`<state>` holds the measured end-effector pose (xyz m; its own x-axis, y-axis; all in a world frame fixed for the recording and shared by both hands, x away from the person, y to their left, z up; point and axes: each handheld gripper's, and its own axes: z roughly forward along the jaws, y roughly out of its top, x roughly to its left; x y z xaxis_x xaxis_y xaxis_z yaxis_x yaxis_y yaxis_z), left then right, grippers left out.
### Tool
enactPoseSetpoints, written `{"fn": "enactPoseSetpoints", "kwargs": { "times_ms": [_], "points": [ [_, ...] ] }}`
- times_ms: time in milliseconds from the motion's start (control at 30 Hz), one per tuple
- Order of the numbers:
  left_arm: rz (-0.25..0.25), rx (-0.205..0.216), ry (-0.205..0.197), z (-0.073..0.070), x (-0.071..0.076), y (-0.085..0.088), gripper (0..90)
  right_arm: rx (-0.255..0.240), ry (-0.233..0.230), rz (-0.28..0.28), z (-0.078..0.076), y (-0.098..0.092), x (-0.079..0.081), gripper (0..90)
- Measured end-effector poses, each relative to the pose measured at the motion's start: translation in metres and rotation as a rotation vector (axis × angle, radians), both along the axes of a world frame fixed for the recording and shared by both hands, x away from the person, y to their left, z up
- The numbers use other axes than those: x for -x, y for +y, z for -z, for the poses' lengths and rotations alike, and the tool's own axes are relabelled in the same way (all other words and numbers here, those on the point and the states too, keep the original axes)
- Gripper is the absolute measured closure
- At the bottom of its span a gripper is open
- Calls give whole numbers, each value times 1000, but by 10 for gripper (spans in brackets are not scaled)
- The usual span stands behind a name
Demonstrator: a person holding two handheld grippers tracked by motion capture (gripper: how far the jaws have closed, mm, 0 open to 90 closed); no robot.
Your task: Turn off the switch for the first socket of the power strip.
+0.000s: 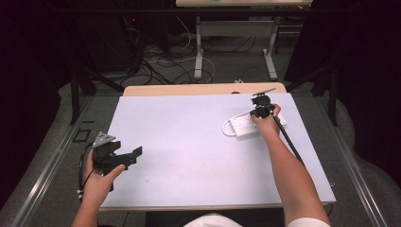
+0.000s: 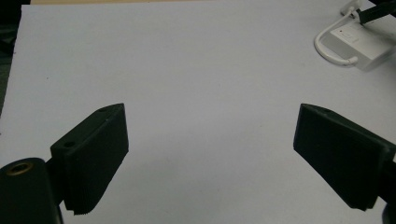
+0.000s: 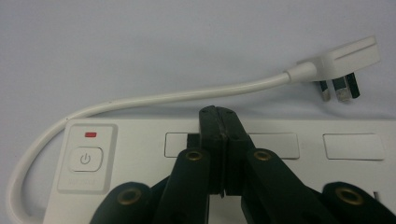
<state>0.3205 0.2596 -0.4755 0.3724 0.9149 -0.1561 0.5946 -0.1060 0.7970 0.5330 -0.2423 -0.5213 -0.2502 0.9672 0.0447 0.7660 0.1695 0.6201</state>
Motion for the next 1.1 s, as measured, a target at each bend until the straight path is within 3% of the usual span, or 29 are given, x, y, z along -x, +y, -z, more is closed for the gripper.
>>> {"fn": "enactPoseSetpoints", "kwargs": {
  "times_ms": [167,567,1100],
  "points": [
    [0,0,0,0,0,0,101,-24,12,10,1,-3,-1,900],
    [2,-4,-2,1,0,0,102,-2,-1,7,2,-1,0,900],
    [-1,1,-2,1,-1,0,102,-12,0,6,0,-1,0,897]
  ]
}}
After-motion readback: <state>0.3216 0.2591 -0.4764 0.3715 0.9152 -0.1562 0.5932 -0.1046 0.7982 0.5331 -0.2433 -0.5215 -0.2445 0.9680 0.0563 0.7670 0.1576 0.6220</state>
